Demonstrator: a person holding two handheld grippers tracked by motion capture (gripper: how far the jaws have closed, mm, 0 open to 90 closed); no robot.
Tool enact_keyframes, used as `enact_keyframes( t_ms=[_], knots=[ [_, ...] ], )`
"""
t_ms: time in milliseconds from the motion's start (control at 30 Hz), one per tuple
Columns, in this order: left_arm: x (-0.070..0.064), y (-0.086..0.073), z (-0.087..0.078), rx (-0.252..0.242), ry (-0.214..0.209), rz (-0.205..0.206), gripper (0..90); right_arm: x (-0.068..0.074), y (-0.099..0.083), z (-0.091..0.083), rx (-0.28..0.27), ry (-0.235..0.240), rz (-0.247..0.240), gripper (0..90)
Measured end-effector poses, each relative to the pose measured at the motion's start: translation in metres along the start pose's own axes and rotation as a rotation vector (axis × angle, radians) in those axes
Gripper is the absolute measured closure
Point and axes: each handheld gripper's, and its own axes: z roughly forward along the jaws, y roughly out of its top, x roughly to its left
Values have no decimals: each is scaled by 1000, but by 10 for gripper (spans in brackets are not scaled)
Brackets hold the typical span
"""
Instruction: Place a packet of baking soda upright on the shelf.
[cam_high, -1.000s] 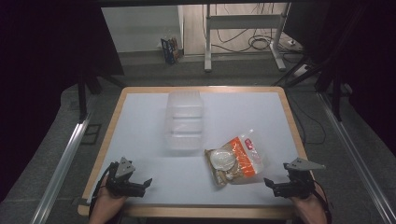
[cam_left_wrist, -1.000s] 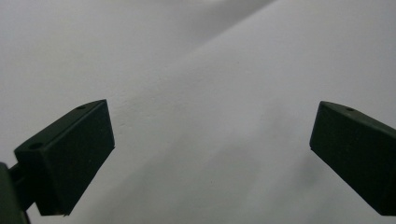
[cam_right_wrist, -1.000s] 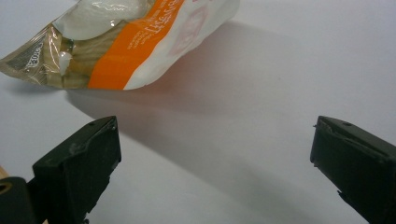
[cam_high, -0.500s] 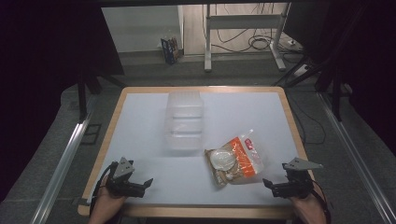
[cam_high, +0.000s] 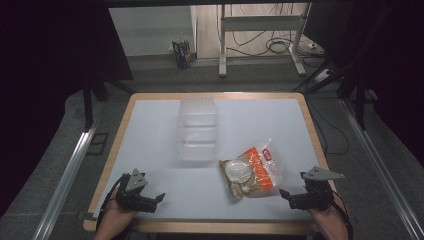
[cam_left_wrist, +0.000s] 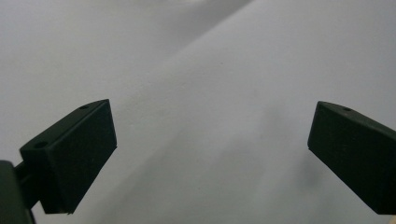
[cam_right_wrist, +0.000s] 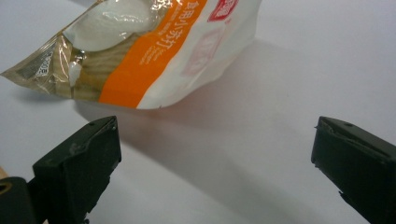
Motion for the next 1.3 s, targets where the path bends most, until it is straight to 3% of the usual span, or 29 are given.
enact_keyframes(
  t_ms=[533,667,867,1033,1300],
  knots=[
    [0,1,1,15,3,4,17,7,10,7,13,21,7,22],
    [0,1,1,15,2,2,17,8,13,10,16,35,30,27],
    [0,1,2,17,4,6,17,9,21,14,27,66,79,126],
    [0,1,2,28,7,15,18,11,25,18,49,37,49,185],
    [-1,1,3,35,9,18,19,8,30,24,52,47,51,255]
  ],
)
